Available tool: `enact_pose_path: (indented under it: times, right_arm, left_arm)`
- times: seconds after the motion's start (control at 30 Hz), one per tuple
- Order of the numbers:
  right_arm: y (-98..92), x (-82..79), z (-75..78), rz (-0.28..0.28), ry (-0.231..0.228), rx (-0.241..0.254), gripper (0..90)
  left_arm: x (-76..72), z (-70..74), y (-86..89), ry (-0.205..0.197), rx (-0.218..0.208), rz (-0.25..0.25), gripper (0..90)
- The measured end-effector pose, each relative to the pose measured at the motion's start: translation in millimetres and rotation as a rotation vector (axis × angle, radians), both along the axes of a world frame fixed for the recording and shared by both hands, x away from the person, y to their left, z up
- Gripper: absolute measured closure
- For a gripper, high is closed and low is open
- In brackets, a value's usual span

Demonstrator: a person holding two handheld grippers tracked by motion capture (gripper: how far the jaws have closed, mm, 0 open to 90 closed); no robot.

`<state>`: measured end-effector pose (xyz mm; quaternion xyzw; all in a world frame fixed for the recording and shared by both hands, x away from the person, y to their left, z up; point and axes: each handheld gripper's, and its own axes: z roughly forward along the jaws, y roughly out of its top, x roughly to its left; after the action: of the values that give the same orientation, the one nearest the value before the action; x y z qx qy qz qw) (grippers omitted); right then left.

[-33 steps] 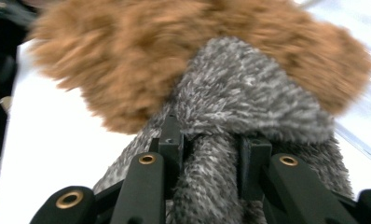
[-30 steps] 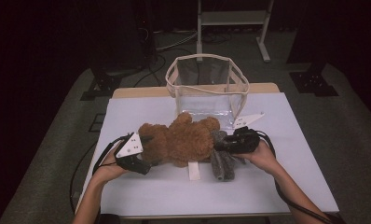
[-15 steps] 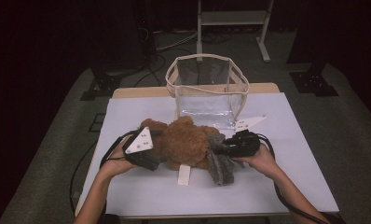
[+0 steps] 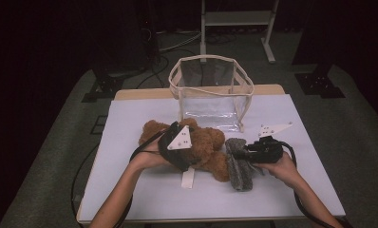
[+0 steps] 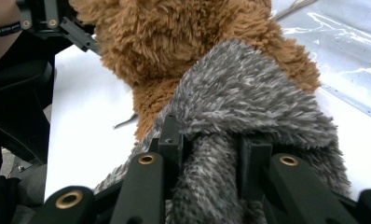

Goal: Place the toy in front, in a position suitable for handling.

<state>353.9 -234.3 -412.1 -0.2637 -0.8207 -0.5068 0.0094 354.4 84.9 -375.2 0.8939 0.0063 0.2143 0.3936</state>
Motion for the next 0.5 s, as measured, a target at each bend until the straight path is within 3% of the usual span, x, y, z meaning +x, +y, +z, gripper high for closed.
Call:
enact_pose_path:
  times: [0.03,0.07,0.1,0.2,0.3,0.5]
  right_arm:
    - [1.2,0.1,-0.6,0.002,0.003,0.001,67.1]
    - [2.3,0.5,-0.9,0.006,-0.001,-0.002,67.0]
    - [4.0,0.9,-1.0,0.009,0.001,-0.002,66.9]
    - [10.6,4.4,-1.1,0.016,0.000,0.002,66.9]
    - [16.7,8.5,0.9,0.022,-0.003,0.018,66.9]
    - [19.4,-0.3,20.1,0.035,-0.058,0.051,67.0]
  left_arm:
    - [0.0,0.0,0.0,0.000,0.000,0.000,1.2]
    - [-0.2,-2.0,-7.0,-0.037,0.041,-0.007,1.2]
    - [-0.8,-3.4,-10.3,-0.056,0.056,-0.013,1.6]
    - [-3.4,-3.0,-14.1,-0.112,0.075,-0.018,22.6]
    - [-2.5,4.6,-11.4,-0.067,0.014,-0.012,36.3]
    - [-9.6,28.4,-11.1,0.046,-0.112,-0.066,39.3]
